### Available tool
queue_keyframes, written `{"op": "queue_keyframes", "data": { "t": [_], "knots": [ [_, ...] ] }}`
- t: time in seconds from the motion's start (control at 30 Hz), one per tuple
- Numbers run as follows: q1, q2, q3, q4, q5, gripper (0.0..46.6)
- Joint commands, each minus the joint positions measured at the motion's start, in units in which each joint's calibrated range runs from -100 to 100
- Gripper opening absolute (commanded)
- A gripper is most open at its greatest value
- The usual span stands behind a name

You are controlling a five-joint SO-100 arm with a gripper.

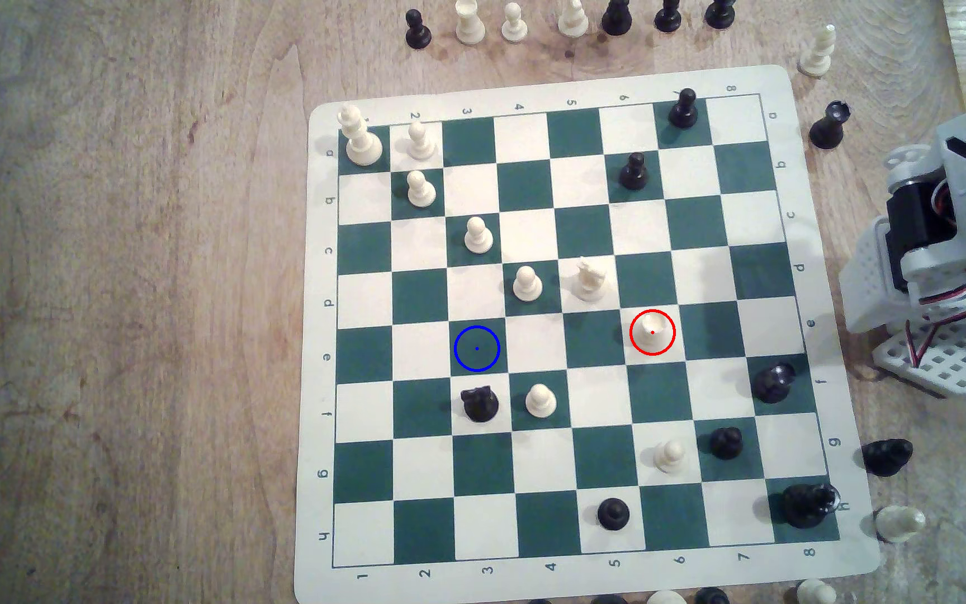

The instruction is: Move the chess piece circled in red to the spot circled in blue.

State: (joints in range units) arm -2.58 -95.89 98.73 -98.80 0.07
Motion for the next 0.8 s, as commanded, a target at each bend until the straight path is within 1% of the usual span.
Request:
{"op": "queue_keyframes", "data": {
  "t": [0.0,0.13,0.27,0.33,0.43,0.47,0.53,0.63,0.73,0.77],
  "knots": [
    [7.7,0.1,1.2,5.4,0.0,0.2],
    [7.8,0.1,1.2,19.3,0.0,0.2],
    [8.6,0.1,1.2,38.4,-0.2,0.2],
    [9.0,0.1,1.2,52.2,-0.2,0.2],
    [10.4,0.1,-0.9,65.4,-0.3,0.2],
    [11.5,0.2,-2.3,74.6,-0.2,0.2],
    [11.5,0.2,-4.1,86.8,-0.4,0.2],
    [10.2,0.2,-8.2,100.0,-0.4,0.2],
    [8.3,0.2,-12.1,107.4,-0.1,0.2],
    [7.4,0.2,-14.9,112.7,0.0,0.2]
  ]
}}
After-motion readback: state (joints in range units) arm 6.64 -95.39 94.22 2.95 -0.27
